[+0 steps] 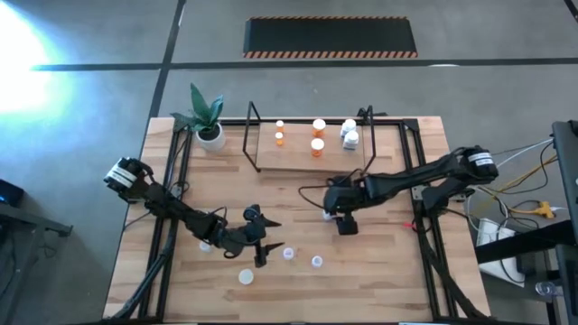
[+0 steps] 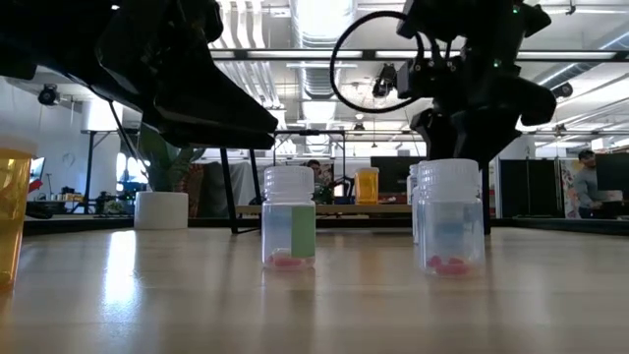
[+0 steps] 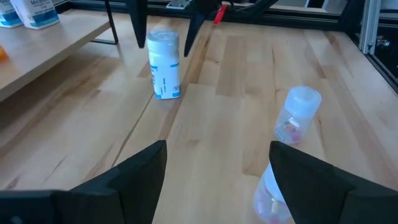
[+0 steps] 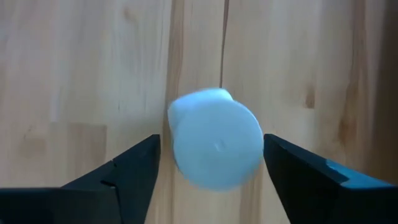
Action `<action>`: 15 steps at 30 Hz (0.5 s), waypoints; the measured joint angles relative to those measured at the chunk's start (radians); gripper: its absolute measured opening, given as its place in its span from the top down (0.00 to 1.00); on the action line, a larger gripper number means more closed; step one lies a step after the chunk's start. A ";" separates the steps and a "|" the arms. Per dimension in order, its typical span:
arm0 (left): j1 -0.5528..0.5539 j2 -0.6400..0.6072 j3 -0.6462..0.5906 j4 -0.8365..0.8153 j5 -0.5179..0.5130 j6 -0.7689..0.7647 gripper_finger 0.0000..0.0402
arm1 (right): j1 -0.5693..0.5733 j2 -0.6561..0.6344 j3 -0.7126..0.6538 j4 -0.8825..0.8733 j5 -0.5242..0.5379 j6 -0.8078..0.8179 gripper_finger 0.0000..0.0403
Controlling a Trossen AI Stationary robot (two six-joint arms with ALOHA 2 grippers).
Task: Pick and place medicine bottles onto shelf by color
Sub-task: Put the white medicine bottle on the shelf aligned with the other white medicine bottles
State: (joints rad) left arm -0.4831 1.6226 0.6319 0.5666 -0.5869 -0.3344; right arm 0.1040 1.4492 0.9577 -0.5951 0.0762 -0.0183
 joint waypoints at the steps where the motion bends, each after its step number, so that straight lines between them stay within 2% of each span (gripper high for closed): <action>1: 0.000 0.000 0.000 0.000 0.000 0.000 0.33 | 0.000 0.007 0.004 0.003 -0.001 0.003 0.34; 10: 0.000 0.000 0.000 0.000 -0.001 0.000 0.33 | 0.000 0.008 0.033 -0.004 -0.001 0.008 0.59; 15: 0.000 0.000 0.000 0.000 -0.001 0.000 0.33 | -0.007 -0.034 0.088 -0.079 0.034 0.031 0.59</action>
State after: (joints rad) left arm -0.4828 1.6226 0.6319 0.5667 -0.5877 -0.3340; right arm 0.0971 1.4156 1.0458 -0.6743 0.1104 0.0123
